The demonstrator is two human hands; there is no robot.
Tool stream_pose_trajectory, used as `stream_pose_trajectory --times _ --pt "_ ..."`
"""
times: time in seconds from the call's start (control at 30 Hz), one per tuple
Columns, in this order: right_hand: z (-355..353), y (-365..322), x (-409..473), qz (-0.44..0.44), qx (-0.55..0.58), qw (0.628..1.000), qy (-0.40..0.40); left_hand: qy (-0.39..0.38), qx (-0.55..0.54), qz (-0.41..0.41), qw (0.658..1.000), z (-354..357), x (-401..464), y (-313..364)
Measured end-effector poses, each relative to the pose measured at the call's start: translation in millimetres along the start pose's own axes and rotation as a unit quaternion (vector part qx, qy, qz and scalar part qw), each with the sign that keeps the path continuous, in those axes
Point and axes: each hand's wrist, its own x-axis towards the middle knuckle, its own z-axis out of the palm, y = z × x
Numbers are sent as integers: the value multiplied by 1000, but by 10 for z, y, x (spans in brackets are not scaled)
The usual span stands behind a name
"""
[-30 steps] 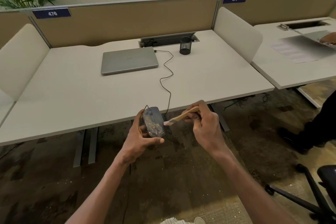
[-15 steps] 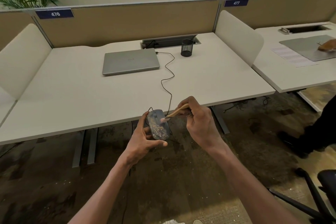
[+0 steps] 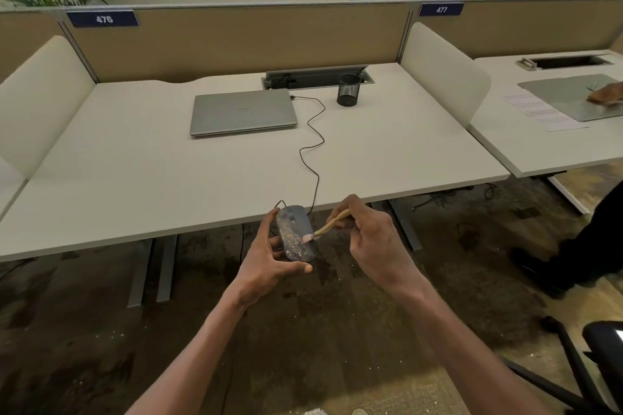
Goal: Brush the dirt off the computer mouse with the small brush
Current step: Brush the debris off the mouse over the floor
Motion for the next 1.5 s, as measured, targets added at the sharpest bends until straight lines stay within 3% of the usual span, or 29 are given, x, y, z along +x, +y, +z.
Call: stream_pose_trajectory --times 0.17,0.4,0.63,1.37,1.5 --pt "-34 -22 61 4 19 999 29 6 6 8 1000 1 38 -16" --pt "12 -39 34 -5 7 1000 -1 2 5 7 1000 10 86 -38" --pt "-65 20 40 17 18 999 32 -1 15 17 1000 2 86 -18" --pt "-52 159 -190 37 26 999 21 4 0 5 1000 -9 167 -143" --pt "-68 167 -182 58 43 996 58 5 -4 16 1000 -1 129 -88"
